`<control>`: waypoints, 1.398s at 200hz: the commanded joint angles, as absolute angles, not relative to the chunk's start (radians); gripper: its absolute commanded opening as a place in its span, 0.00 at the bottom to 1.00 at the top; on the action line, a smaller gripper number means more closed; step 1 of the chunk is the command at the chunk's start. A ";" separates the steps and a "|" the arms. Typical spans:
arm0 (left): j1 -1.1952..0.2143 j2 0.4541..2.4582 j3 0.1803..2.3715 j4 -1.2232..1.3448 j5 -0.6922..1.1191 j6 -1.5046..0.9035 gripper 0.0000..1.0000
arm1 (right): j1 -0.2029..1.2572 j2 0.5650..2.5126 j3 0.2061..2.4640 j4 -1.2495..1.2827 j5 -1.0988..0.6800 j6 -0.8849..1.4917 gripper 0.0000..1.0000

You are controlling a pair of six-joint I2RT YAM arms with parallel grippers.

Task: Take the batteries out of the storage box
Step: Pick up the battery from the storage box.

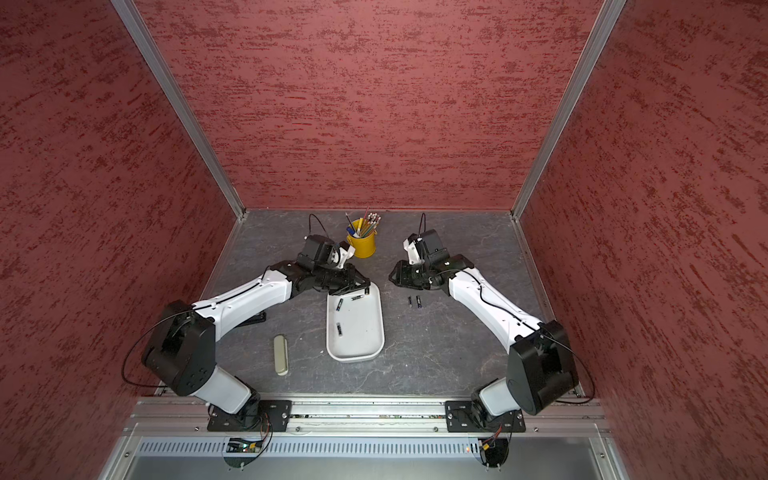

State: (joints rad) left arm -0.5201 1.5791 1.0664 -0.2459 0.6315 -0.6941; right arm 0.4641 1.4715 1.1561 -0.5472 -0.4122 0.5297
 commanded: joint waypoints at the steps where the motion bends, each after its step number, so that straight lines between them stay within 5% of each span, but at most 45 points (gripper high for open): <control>1: -0.506 1.558 1.029 0.028 0.768 -0.828 0.18 | 0.479 1.462 1.129 -0.398 -0.530 0.620 0.42; 279: -0.498 1.589 1.034 0.069 0.765 -0.851 0.17 | 0.515 1.415 1.073 -0.284 -0.584 0.666 0.40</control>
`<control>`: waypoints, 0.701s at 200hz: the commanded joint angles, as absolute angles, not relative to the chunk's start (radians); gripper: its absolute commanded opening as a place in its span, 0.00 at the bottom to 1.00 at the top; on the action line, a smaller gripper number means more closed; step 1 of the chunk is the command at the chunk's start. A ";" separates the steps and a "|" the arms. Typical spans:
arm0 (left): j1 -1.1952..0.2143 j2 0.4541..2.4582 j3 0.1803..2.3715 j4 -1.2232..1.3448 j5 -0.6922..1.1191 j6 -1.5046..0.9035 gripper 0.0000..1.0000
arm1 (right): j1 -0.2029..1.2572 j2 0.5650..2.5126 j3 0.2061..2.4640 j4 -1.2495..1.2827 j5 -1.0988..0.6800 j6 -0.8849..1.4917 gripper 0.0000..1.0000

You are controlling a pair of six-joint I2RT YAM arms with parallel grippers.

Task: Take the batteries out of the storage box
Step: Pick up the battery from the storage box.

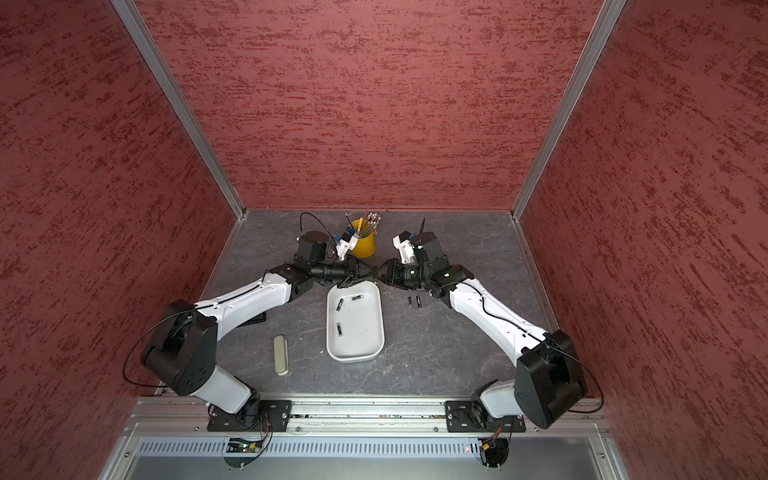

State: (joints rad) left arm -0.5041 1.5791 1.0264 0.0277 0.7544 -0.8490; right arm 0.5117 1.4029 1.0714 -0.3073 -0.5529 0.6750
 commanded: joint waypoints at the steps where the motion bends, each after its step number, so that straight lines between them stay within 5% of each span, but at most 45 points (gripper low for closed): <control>1: -0.498 1.588 1.034 0.069 0.765 -0.851 0.17 | 0.515 1.416 1.073 -0.284 -0.584 0.666 0.40; 140: -0.503 1.585 1.026 0.072 0.766 -0.852 0.17 | 0.520 1.479 1.071 -0.275 -0.602 0.651 0.34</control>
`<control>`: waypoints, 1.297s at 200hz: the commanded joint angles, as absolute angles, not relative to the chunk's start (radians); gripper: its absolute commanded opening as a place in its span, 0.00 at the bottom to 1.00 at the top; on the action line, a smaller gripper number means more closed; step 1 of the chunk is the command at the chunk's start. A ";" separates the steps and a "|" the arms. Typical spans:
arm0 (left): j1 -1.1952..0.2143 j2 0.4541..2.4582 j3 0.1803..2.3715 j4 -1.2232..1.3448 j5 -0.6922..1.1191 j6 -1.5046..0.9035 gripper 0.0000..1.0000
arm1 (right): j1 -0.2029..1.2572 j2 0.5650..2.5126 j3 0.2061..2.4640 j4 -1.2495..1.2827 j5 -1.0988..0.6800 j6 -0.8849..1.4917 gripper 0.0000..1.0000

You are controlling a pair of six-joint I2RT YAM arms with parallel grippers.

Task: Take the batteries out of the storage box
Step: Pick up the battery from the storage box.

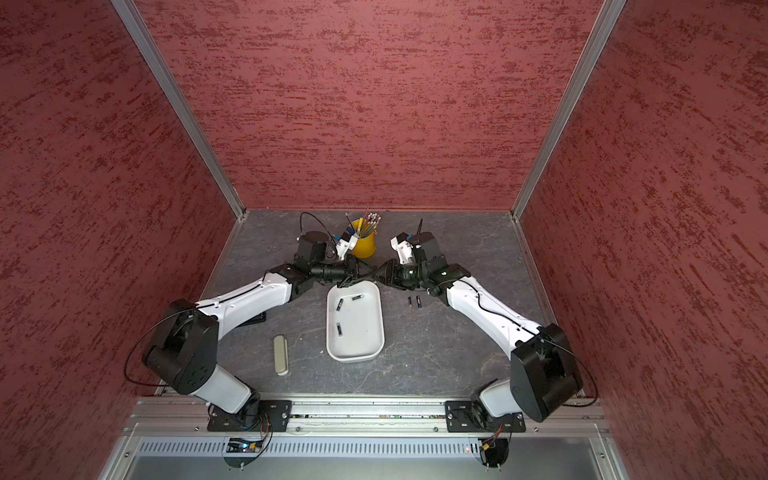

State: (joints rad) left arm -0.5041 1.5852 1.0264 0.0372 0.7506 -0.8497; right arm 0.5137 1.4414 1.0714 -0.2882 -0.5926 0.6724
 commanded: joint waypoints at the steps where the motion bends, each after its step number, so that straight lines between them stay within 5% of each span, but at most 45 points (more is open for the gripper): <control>1: -0.504 1.586 1.026 0.071 0.766 -0.852 0.17 | 0.520 1.479 1.071 -0.276 -0.602 0.651 0.34; 259: -0.509 1.568 1.006 0.068 0.763 -0.848 0.18 | 0.522 1.444 1.048 -0.284 -0.574 0.615 0.31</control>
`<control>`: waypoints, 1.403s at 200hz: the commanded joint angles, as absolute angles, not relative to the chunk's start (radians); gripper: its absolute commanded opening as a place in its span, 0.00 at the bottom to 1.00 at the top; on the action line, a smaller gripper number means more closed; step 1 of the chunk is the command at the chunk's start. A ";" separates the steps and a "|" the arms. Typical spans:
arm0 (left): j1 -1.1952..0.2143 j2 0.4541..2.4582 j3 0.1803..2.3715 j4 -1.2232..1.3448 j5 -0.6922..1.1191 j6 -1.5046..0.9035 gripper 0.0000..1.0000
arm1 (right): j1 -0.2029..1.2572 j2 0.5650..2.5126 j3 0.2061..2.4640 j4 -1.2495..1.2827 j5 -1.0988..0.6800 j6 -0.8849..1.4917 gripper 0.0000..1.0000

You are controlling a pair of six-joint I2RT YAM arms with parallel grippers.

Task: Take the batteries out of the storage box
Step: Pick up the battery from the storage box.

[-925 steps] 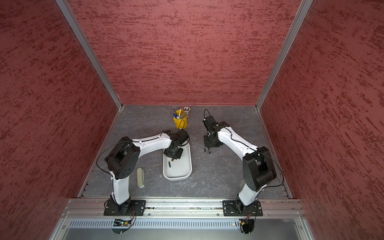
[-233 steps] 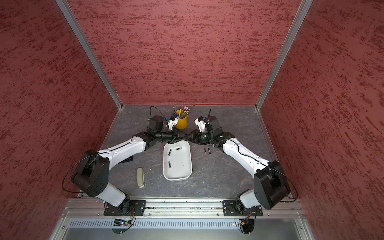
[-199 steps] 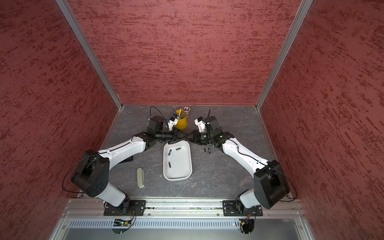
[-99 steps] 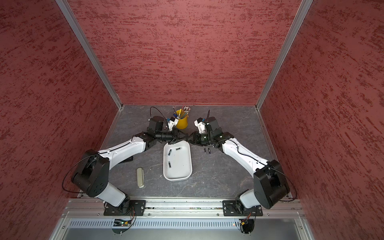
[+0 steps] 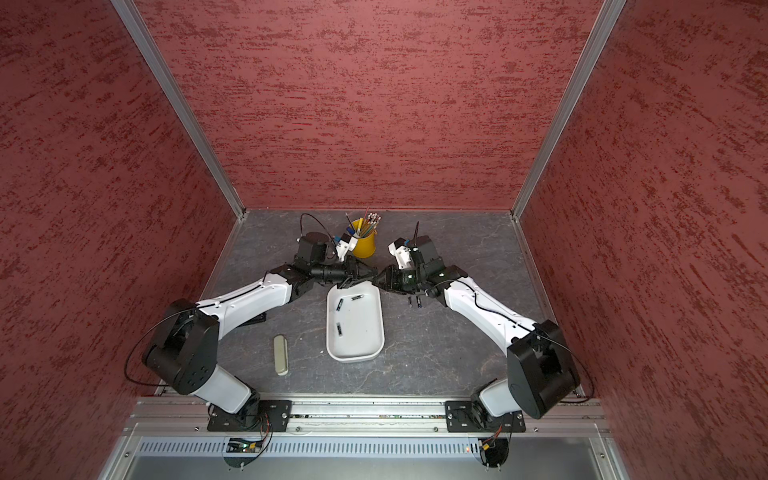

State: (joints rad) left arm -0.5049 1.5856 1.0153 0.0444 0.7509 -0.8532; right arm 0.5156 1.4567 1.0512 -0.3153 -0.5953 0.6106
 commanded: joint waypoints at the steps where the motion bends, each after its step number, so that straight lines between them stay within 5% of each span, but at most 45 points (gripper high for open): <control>1: -0.509 1.569 1.006 0.068 0.763 -0.848 0.18 | 0.521 1.444 1.048 -0.284 -0.574 0.616 0.31; 170: -0.523 1.591 1.011 0.119 0.773 -0.873 0.21 | 0.521 1.451 1.061 -0.268 -0.566 0.637 0.16; 193: -0.523 1.588 1.011 0.115 0.767 -0.870 0.39 | 0.522 1.451 1.064 -0.278 -0.564 0.634 0.15; 280: -0.433 1.547 0.908 0.262 0.723 -0.929 0.69 | 0.476 1.411 1.051 -0.500 -0.472 0.518 0.15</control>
State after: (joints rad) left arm -0.4831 1.5784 0.9699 0.1669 0.7471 -0.8959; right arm 0.5079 1.4536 1.0512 -0.3698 -0.5335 0.5983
